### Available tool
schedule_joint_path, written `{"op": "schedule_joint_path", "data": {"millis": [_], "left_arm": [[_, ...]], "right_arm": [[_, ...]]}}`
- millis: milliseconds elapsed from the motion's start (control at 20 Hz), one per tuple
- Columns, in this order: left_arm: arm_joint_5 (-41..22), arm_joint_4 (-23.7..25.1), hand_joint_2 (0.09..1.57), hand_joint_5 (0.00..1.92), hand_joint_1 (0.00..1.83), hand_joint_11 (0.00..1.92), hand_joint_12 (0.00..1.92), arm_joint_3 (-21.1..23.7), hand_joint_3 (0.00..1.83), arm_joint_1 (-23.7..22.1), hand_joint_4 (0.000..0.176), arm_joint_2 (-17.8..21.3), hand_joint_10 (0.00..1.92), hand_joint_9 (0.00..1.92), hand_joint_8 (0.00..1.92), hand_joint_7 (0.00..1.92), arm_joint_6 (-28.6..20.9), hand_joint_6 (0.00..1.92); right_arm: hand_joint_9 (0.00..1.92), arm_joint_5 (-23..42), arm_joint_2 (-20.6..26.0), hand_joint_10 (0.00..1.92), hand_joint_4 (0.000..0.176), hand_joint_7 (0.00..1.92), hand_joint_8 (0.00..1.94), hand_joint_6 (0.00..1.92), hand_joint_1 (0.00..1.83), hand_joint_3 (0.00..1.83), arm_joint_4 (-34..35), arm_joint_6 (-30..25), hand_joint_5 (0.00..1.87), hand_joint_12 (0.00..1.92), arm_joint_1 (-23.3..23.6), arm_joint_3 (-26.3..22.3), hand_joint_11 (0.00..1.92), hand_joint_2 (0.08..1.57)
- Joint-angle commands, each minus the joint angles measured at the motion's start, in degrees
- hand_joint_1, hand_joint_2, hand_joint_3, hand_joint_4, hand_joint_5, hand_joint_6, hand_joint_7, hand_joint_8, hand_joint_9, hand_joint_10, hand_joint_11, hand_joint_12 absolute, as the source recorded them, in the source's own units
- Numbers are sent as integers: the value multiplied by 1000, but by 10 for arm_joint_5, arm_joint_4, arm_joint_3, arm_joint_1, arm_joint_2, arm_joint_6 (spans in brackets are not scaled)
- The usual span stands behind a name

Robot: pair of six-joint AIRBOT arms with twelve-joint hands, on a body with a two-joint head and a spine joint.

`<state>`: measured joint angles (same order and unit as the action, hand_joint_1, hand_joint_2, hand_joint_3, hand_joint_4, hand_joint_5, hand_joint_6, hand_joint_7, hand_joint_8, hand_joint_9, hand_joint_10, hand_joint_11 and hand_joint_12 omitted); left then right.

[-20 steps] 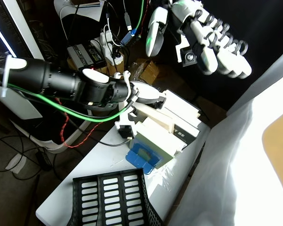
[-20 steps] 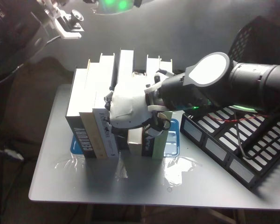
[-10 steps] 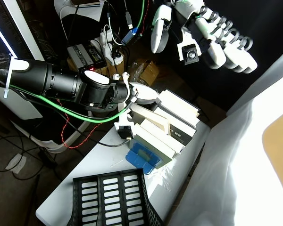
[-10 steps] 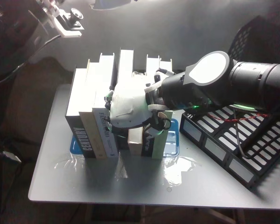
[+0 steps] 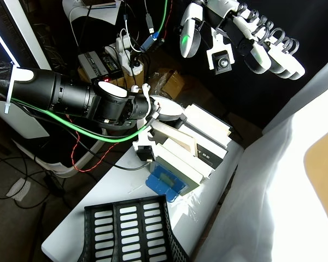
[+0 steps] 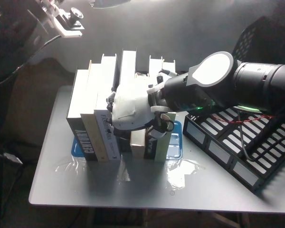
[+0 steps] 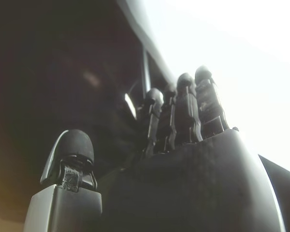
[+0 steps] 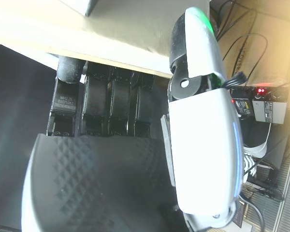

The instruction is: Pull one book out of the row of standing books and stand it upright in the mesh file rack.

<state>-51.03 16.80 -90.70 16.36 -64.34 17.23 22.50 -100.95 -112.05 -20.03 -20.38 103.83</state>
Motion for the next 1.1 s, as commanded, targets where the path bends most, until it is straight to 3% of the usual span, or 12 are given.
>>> {"op": "schedule_joint_path", "data": {"millis": [0, 50, 100, 150, 250, 400, 500, 650, 900, 1000, 1050], "left_arm": [[-66, -25, 1352, 86, 88, 0, 0, -4, 11, -5, 0, 5, 0, 0, 0, 1, 0, 3], [-67, -32, 1352, 86, 88, 0, 0, -4, 11, -2, 0, 5, 0, 0, 0, 1, 2, 3], [-69, -39, 1352, 86, 88, 0, 0, -4, 11, 2, 0, 7, 0, 0, 0, 1, 3, 3], [-71, -47, 1352, 86, 88, 0, 0, -4, 11, 8, 0, 9, 0, 0, 0, 1, 5, 3], [-70, -59, 1352, 86, 88, 0, 0, -3, 11, 15, 0, 10, 0, 0, 0, 1, 7, 3], [-75, -83, 1352, 86, 88, 0, 0, 1, 11, 29, 0, 14, 0, 0, 0, 1, 14, 3], [-81, -105, 1352, 86, 88, 0, 0, 3, 11, 43, 0, 18, 0, 0, 0, 1, 20, 3], [-89, -133, 1352, 86, 88, 0, 0, 6, 11, 57, 0, 22, 0, 0, 0, 1, 27, 3], [-105, -178, 1352, 86, 88, 0, 0, 15, 11, 87, 0, 28, 0, 0, 0, 1, 37, 3], [-110, -192, 1352, 86, 88, 0, 0, 19, 10, 96, 0, 31, 0, 0, 0, 1, 41, 3], [-114, -203, 1352, 86, 88, 0, 0, 20, 10, 102, 0, 32, 0, 0, 0, 1, 43, 3]], "right_arm": [[938, -30, 10, 1482, 0, 1013, 1092, 691, 1361, 0, -16, -11, 996, 1899, -10, 7, 781, 1112], [849, -27, 10, 1340, 0, 994, 958, 1042, 1366, 5, -16, -13, 934, 1750, -10, 5, 509, 1123], [820, -24, 10, 1292, 0, 992, 917, 1204, 1364, 3, -16, -13, 888, 1688, -10, 1, 415, 1134], [838, -20, 10, 1256, 0, 1025, 860, 1211, 1368, 0, -16, -13, 892, 1652, -10, -5, 419, 1127], [798, -12, 18, 1355, 0, 1025, 919, 1155, 1366, 2, -16, -13, 859, 1757, -6, -19, 383, 1137], [795, 3, 49, 1367, 0, 1021, 923, 1153, 1366, 2, -16, -17, 854, 1766, 15, -52, 381, 1138], [805, 16, 66, 1344, 0, 1013, 909, 1132, 1367, 0, -15, -20, 895, 1686, 28, -70, 475, 1133], [809, 32, 90, 1368, 0, 1022, 934, 1111, 1368, 2, -11, -23, 886, 1745, 40, -95, 528, 1132], [873, 65, 135, 1299, 0, 997, 888, 1185, 1369, 0, -3, -39, 868, 1692, 65, -136, 501, 1130], [948, 78, 145, 1217, 0, 1042, 826, 1144, 1378, 0, -3, -50, 874, 1638, 74, -143, 626, 1111], [905, 85, 154, 1315, 0, 963, 956, 1221, 1368, 6, -3, -54, 802, 1710, 80, -149, 650, 1140]]}}
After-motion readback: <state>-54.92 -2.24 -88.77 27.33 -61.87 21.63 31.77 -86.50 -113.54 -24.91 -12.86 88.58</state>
